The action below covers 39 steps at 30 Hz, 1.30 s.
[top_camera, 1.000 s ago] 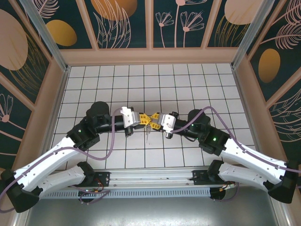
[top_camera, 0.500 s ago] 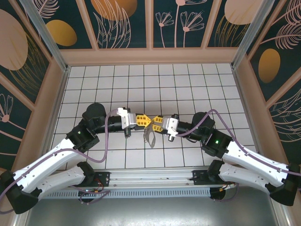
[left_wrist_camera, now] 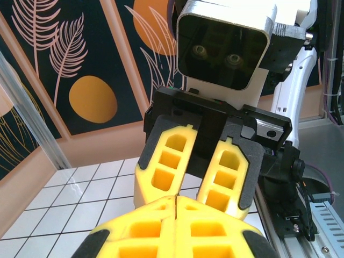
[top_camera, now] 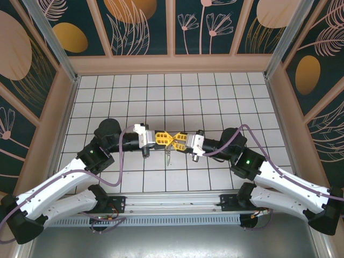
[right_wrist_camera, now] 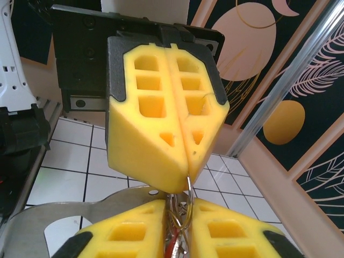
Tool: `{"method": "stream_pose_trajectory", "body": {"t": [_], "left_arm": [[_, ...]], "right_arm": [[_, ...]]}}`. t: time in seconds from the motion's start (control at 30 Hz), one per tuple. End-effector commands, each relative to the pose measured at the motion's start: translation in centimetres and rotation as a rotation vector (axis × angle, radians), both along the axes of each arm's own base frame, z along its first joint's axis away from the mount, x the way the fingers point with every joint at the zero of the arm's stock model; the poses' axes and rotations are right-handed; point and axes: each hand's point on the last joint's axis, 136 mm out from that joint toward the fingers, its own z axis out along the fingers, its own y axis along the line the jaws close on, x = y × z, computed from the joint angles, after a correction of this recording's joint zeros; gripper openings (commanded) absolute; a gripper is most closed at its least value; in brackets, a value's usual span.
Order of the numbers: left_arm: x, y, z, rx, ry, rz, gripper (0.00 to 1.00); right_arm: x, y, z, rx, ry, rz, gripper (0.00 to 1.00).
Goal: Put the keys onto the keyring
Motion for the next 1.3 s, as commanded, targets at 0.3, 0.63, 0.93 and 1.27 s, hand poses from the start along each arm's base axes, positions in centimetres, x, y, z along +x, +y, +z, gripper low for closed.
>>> {"method": "stream_pose_trajectory", "body": {"t": [0.3,0.63,0.93,1.27], "left_arm": [[1.7,-0.3,-1.0,0.129,0.036,0.073,0.05],[3.7,0.8,-4.1,0.388,0.098,0.185,0.22],[4.1,0.1,-5.0,0.431,0.112,0.163,0.20],[3.8,-0.3,-4.7,0.416,0.102,0.136,0.05]], "right_arm": [[1.0,-0.1,0.4,0.004,-0.001,-0.049,0.00],[2.6,0.5,-1.7,-0.108,0.025,-0.106,0.00],[2.4,0.3,-1.6,-0.106,0.023,-0.097,0.00],[2.4,0.4,-1.5,-0.103,0.022,-0.096,0.00]]}}
